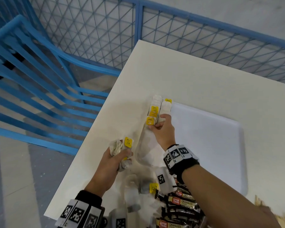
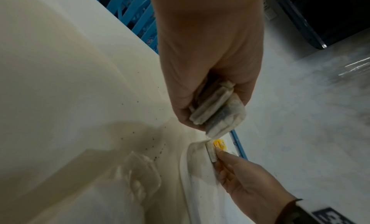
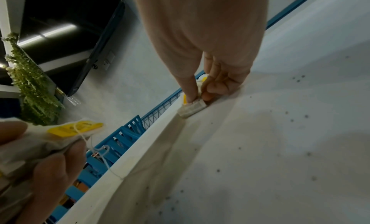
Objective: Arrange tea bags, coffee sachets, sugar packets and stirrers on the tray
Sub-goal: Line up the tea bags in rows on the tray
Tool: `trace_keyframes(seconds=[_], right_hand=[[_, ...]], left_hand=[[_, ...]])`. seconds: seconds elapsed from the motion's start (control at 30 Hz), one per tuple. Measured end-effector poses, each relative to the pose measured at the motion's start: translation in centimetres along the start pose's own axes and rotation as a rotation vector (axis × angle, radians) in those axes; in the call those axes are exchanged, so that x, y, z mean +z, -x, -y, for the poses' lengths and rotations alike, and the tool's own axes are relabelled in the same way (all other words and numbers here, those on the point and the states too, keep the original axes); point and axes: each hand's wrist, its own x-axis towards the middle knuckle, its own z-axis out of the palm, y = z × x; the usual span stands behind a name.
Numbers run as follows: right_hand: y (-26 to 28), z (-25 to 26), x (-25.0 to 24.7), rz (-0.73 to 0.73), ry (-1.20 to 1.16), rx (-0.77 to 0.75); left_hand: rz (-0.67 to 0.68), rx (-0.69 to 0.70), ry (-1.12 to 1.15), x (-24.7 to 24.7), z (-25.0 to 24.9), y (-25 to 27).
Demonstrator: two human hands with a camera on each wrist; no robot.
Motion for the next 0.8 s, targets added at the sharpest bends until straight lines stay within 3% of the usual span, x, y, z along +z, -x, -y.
trace_keyframes(seconds=[0.6,0.67,0.8], right_hand=[[1.9,1.1,-0.9,-0.018,0.033,-0.078],[3.1,1.6,-1.3,0.054,0.018,-0.055],[5.6,2.3,-2.6,0.344,-0.076,0.047]], left_hand=[[0.068,0.004,-0.053,1.6,-0.3,0.8],[0.091,0.02,-0.04,2.0,-0.4,0.9],[0.103,0.059,-0.054,2.5,-0.6,0.9]])
